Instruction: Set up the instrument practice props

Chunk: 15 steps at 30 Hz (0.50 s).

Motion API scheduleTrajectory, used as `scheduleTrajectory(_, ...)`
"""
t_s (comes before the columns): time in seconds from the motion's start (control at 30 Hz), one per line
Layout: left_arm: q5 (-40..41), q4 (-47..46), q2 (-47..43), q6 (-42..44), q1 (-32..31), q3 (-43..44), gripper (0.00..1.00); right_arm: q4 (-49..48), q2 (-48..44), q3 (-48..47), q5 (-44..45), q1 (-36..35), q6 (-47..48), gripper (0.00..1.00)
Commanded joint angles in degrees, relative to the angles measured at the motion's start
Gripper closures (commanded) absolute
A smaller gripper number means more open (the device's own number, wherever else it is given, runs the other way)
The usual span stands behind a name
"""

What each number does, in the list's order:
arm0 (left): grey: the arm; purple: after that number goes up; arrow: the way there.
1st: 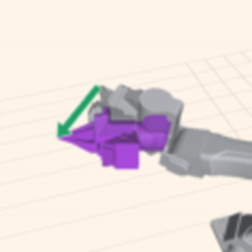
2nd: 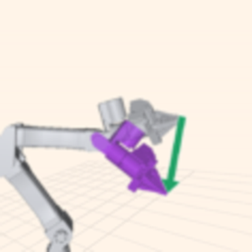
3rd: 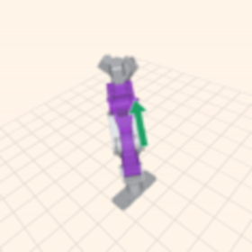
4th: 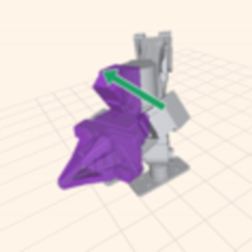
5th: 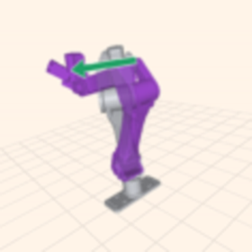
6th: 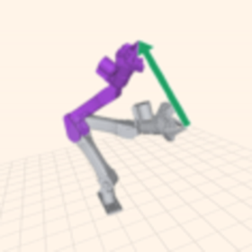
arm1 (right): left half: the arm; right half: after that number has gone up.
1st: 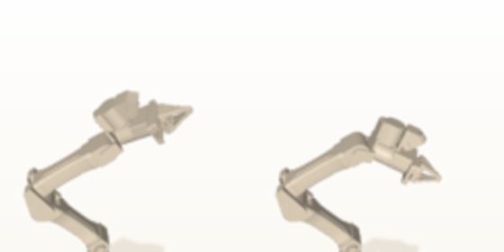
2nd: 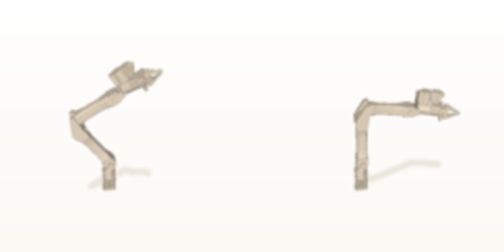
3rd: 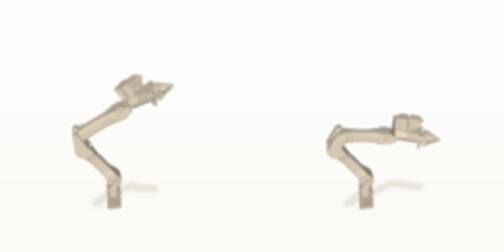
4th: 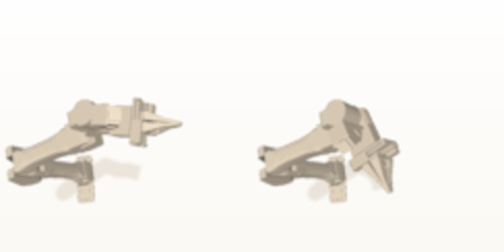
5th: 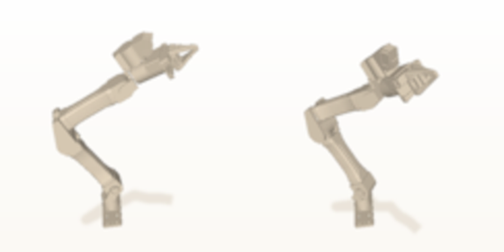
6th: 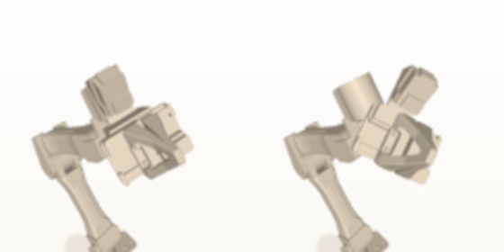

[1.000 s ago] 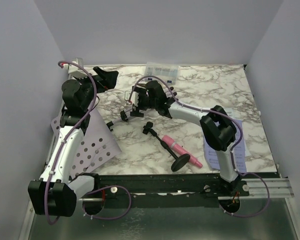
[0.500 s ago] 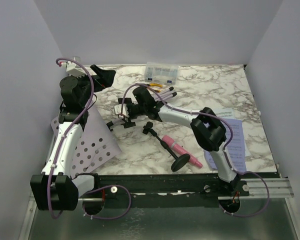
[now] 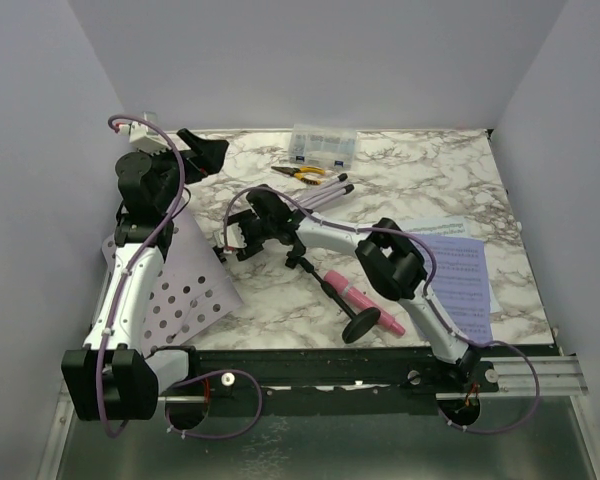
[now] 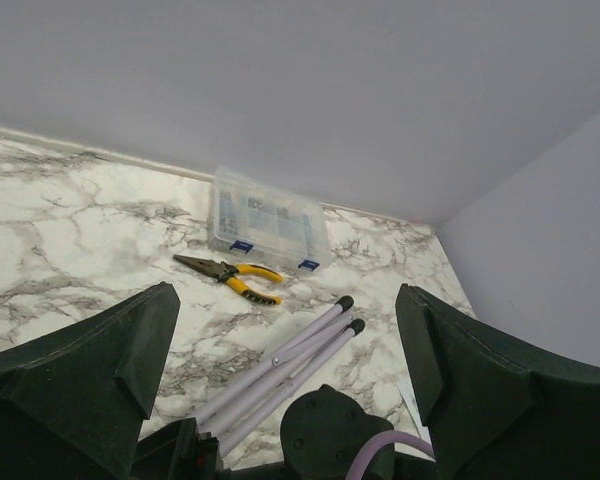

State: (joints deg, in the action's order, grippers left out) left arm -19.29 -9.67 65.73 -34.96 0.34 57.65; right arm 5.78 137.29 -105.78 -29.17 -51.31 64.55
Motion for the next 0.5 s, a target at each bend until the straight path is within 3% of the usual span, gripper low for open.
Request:
scheduleTrajectory(0.0, -1.59, 0.59, 0.60, -0.59, 1.14, 2.11, 0.01, 1.11, 3.76, -2.78, 7.39, -2.21, 3.62, 0.33)
scheduleTrajectory(0.1, -2.03, 0.62, 0.89, -1.67, 2.08, 2.26, 0.01, 0.80, 5.76, -5.10, 9.34, -2.30, 3.45, 0.35)
scheduleTrajectory(0.27, -2.95, 0.57, 1.42, -2.36, 2.63, 2.56, 0.01, 1.65, 8.76, -7.45, 10.99, -2.46, 3.74, 0.46)
scheduleTrajectory(0.4, -3.92, 0.57, 1.54, -2.32, 2.83, 2.91, 0.01, 0.56, 11.05, -8.72, 14.43, -2.92, 3.64, 0.71)
scheduleTrajectory(0.47, -3.90, 0.70, 1.63, -2.34, 3.11, 2.91, 0.01, -2.04, 11.12, -7.59, 15.19, -3.01, 4.04, 0.91)
